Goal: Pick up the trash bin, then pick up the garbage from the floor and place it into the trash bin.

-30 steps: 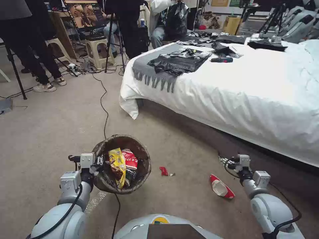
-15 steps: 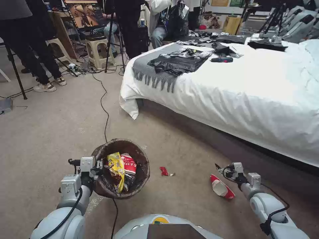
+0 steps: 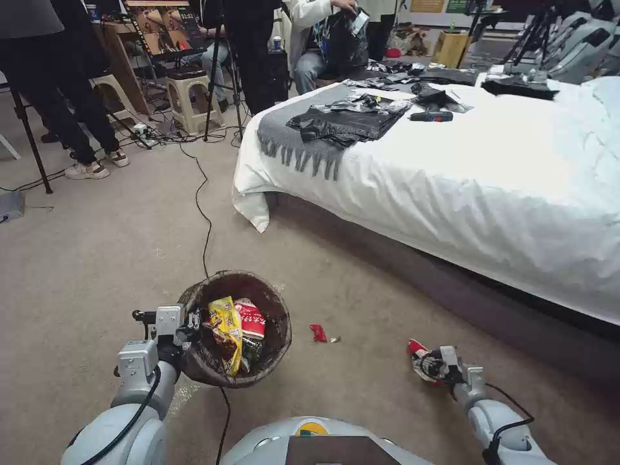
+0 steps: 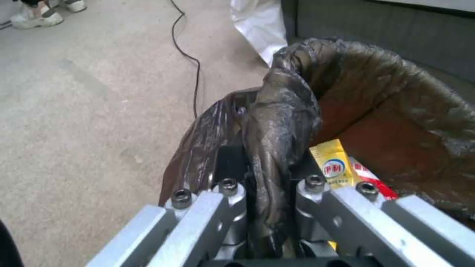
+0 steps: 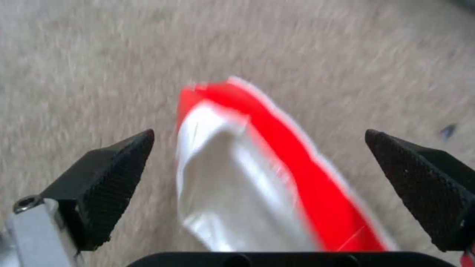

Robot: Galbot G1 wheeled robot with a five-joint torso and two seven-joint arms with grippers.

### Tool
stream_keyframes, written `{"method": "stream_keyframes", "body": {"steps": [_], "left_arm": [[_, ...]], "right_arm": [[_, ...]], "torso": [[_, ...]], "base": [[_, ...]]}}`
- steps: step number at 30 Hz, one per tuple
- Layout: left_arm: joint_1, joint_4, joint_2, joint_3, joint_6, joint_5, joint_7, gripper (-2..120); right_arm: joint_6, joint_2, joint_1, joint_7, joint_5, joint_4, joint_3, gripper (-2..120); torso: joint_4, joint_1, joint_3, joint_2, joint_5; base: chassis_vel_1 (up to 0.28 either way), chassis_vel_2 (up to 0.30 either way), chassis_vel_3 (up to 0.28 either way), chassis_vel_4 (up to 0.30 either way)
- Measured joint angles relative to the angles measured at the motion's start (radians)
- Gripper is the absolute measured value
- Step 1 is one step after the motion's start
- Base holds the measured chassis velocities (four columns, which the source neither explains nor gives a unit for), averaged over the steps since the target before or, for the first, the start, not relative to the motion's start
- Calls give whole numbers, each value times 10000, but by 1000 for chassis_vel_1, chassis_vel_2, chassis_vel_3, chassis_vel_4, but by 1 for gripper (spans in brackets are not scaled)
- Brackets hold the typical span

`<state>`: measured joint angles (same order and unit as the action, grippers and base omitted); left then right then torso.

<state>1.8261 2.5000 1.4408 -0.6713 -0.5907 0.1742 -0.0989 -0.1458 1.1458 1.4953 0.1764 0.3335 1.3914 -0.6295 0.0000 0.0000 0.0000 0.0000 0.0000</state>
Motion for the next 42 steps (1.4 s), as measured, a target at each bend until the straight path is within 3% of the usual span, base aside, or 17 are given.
{"method": "stream_keyframes", "body": {"steps": [17, 20, 24, 28, 33, 36, 38, 42], "left_arm": [[-66, 0, 4, -13, 35, -58, 12, 7], [-67, 0, -6, -28, 39, -57, 13, 7], [-98, 0, -24, -35, 46, -51, 16, 7], [-159, 0, -28, 11, 53, -50, 19, 7], [-186, 0, -30, 15, 56, -50, 22, 7], [-204, 0, -30, 15, 60, -51, 24, 7], [-208, 0, -29, 15, 60, -51, 25, 7], [-239, 0, -20, 32, 74, -59, 31, 7]], "right_arm": [[228, 338, -511, 82, -198, -1202, 316, 100], [275, 348, -583, 106, -84, -1348, 291, 95], [380, 336, -589, 108, 39, -1427, 211, 84], [383, 337, -454, 105, 62, -1188, 86, 65], [401, 340, -380, 106, 41, -1013, 56, 52], [459, 355, -319, 93, -84, -851, 22, 36], [470, 359, -307, 93, -135, -819, 15, 33], [573, 393, -260, 104, -414, -664, 5, 17]], "torso": [[0, 0, 0, 0, -5], [-1, 0, 0, 0, -7], [-1, 0, 0, 0, -4], [-1, 0, 0, 0, 2], [4, 0, 0, 0, 4], [3, 0, 0, 0, 5], [1, 0, 0, 0, 5], [1, 0, 0, 0, 6]], "base": [[0, 0, 0, 0], [0, 0, 0, 0], [0, 0, 0, 0], [0, 0, 0, 0], [0, 0, 0, 0], [0, 0, 0, 0], [0, 0, 0, 0], [0, 0, 0, 0]]}}
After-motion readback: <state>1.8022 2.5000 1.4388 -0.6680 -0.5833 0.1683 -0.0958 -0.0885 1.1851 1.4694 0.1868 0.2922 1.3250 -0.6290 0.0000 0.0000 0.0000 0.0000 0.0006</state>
